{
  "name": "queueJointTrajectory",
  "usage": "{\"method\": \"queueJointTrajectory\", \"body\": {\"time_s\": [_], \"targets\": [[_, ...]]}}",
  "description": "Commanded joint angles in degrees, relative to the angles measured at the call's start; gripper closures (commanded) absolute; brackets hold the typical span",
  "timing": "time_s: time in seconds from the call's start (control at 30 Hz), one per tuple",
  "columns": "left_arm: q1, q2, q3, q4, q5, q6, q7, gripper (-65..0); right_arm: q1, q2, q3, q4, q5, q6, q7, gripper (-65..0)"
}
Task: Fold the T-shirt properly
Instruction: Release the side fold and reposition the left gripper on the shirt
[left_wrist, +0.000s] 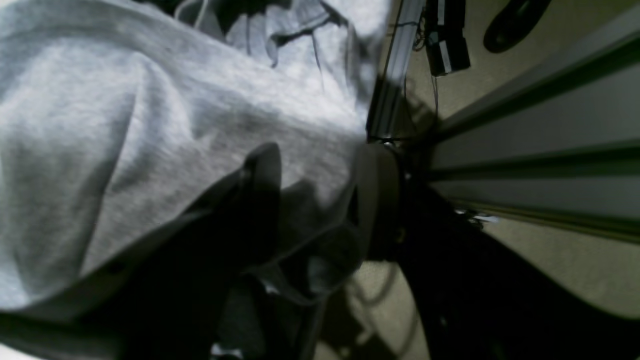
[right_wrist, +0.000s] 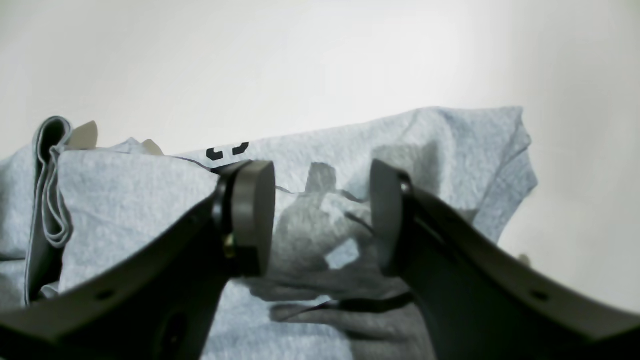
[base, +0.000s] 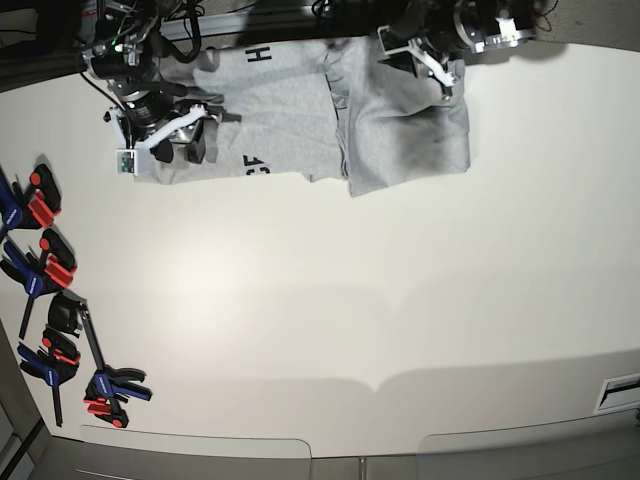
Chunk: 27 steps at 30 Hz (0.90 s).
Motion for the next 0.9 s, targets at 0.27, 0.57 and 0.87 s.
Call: {"method": "queueJointTrajectory", "body": {"time_s": [0.27,0.57,0.87], "targets": [[0.0,-0.3,0.0,-2.4,-0.5,0.1,-2.7,-23.2,0.2,0.3,0.2,1.1,0.6,-0.1,1.7,-28.6],[0.0,-0.2,0.0,-1.6,-0.8,0.1,-2.8,0.0,0.2,0.3,0.2,1.1,0.6,-0.1,1.7,-28.6],[-3.7,1.4,0.0,9.8,-8.2,4.2,-0.6,0.0,0.2,0.3,0.2,1.1,0.6,-0.1,1.7,-28.6]]}}
